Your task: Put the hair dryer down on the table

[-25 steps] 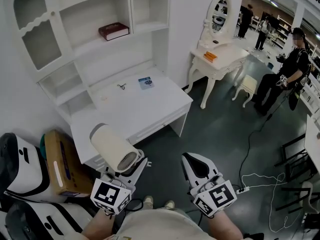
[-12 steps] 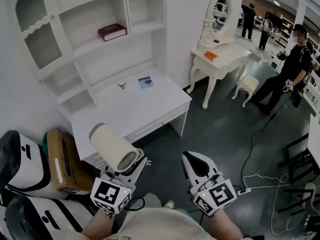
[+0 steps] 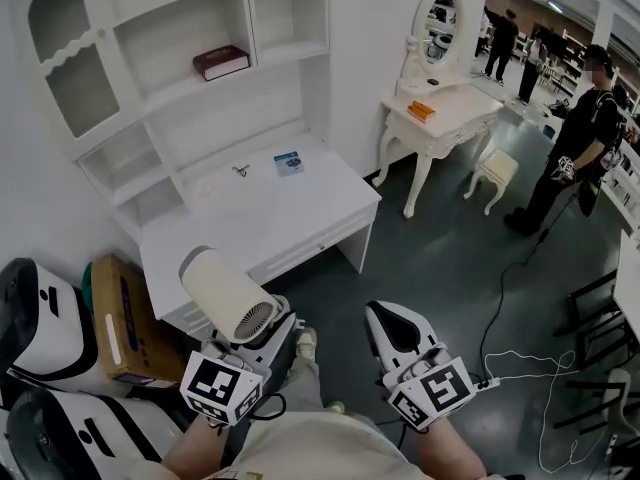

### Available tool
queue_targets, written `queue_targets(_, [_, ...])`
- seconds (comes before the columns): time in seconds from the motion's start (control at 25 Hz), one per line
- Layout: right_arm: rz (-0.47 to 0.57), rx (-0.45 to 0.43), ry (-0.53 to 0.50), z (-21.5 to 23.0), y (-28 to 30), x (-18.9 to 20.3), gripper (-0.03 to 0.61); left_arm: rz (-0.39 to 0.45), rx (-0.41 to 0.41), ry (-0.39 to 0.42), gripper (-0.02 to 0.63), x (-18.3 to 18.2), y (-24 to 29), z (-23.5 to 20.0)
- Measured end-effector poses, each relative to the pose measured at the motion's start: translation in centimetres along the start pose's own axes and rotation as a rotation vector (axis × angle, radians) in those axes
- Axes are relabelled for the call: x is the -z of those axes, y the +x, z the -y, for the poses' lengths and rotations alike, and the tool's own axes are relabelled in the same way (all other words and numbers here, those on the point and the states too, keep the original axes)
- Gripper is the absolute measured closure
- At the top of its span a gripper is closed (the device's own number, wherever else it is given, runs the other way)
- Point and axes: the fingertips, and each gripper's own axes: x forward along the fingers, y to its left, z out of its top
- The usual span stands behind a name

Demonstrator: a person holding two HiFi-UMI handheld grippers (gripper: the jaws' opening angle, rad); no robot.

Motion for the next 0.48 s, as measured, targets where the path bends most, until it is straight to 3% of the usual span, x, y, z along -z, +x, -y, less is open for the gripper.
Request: queue_targets(0.48, [-0.032, -0.003, -0.01, 2.7, 4.6, 1.3, 0.558, -0.067, 0.01, 0.008, 0.393, 1.7, 3.9, -3.1])
